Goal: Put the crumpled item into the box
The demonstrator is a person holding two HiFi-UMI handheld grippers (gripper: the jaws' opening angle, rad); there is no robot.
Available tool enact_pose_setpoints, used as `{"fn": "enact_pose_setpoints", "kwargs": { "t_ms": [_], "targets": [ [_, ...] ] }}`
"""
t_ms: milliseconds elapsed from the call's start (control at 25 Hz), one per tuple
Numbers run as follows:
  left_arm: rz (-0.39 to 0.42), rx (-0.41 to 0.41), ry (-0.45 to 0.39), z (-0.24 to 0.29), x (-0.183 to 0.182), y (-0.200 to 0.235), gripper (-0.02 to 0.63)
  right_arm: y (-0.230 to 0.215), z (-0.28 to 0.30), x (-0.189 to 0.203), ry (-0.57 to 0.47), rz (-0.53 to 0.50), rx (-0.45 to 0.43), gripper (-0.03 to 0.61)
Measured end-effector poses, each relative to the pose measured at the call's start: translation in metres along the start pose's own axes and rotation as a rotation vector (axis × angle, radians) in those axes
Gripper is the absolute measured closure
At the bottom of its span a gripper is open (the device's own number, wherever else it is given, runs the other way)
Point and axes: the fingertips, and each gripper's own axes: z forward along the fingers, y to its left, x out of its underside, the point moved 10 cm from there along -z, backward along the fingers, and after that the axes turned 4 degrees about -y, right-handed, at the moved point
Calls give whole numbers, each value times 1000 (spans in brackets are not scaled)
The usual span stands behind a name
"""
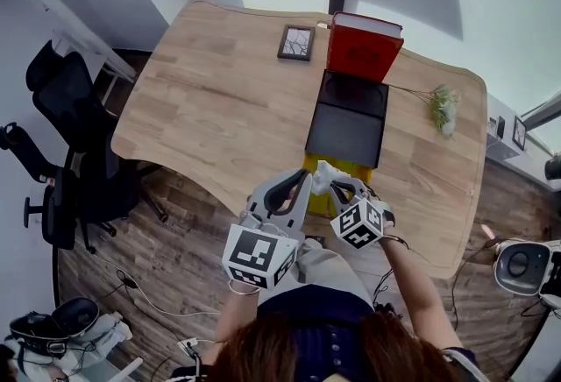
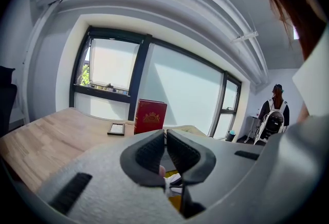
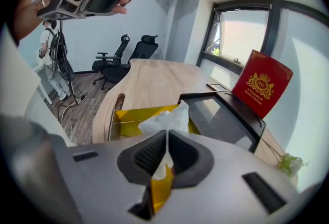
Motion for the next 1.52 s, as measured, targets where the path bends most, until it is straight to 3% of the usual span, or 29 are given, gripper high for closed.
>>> {"fn": "enact_pose_setpoints", "kwargs": {
  "t_ms": [760, 1520],
  "targets": [
    [-5, -39, 40, 0, 8, 9, 578, 1, 34, 19, 77, -2, -75, 546],
    [6, -37, 51, -7, 9, 7, 578, -3, 38, 15, 92, 54, -60, 545]
  ]
}}
